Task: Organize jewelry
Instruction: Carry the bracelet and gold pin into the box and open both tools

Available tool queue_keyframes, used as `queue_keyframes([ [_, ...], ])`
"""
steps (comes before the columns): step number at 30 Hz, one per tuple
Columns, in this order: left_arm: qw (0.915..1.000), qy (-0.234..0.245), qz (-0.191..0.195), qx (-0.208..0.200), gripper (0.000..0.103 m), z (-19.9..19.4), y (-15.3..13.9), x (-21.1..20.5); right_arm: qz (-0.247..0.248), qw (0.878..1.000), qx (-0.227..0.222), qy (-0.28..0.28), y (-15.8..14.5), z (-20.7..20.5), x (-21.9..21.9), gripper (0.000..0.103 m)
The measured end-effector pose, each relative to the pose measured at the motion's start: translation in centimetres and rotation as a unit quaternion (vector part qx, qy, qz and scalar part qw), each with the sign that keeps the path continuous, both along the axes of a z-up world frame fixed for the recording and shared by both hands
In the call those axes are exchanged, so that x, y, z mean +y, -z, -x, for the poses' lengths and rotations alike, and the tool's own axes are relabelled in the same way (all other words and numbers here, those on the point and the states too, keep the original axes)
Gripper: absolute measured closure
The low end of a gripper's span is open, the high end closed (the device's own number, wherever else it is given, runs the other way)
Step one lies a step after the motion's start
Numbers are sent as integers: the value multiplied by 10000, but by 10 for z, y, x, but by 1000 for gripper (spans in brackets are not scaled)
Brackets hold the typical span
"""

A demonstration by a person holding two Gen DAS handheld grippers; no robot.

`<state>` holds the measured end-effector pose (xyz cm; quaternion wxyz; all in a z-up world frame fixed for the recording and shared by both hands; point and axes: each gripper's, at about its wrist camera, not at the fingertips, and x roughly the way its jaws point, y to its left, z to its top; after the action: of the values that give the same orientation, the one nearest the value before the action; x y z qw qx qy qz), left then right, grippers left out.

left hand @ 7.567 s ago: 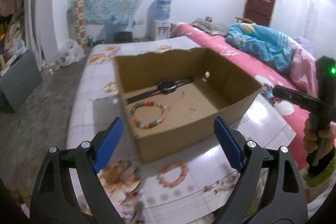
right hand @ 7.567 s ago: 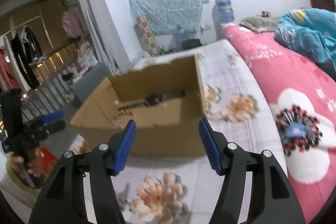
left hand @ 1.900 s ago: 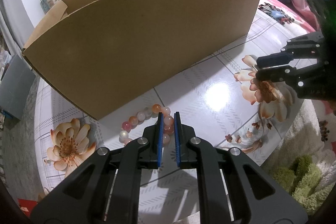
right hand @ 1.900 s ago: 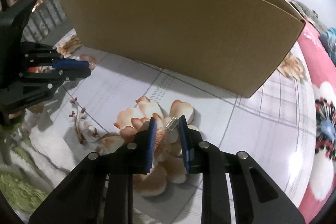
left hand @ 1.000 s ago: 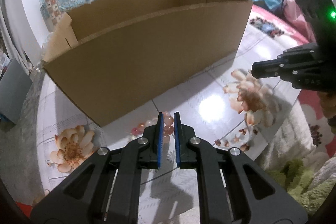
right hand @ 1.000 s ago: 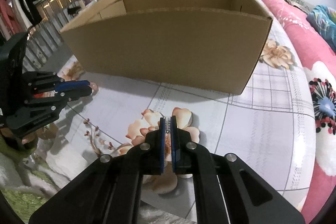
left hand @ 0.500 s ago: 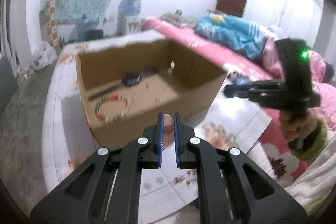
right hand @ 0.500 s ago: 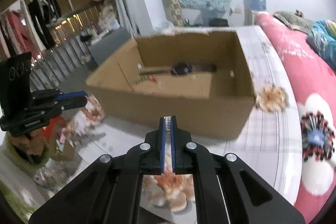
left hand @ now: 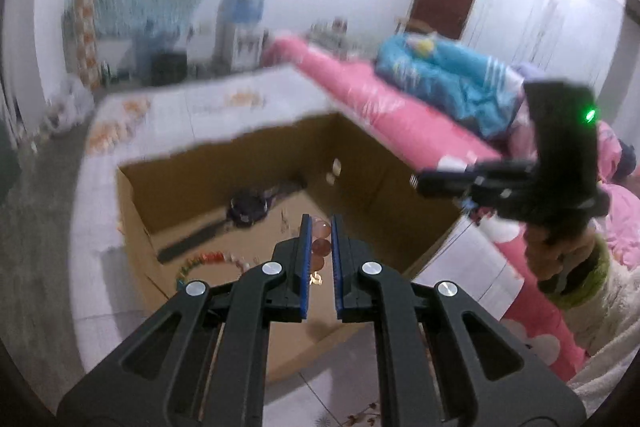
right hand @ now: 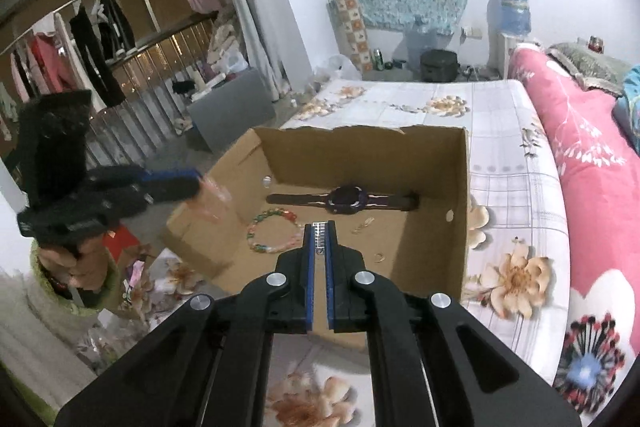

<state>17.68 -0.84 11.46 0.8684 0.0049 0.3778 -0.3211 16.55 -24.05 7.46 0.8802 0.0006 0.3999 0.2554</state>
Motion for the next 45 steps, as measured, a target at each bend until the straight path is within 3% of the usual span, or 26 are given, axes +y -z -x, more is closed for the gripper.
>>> queue_keyframes([
  [5,9982,122,-193,553,95,-26,30,-14,-3,9997,243,3,12,-27,-8,98],
  [16,9910,649,-469,1075,95,-66,38,-74,-95,9997,82,218,3,-38,-33,98],
  [22,9802,1042,-714,1527,94,-73,56,-112,-159,9994,30,308,2,-40,-45,98],
  [26,9712,1218,-536,1974,94,-71,67,-120,-152,9994,70,317,6,-44,-48,98],
  [31,9789,957,-271,1788,86,-69,53,-104,-192,9993,195,249,7,-45,-43,98],
  [36,9925,517,-50,1107,75,-56,20,-69,-138,9985,521,26,9,-56,-25,98],
  [38,9955,321,33,887,70,-49,9,-54,-8,9962,853,-171,16,-65,-9,98],
  [43,9996,-91,52,245,44,-19,-9,-17,490,9896,1296,-380,33,-81,29,98],
  [45,9997,-216,51,116,38,-9,-12,-5,626,9871,1418,-411,39,-87,40,98],
])
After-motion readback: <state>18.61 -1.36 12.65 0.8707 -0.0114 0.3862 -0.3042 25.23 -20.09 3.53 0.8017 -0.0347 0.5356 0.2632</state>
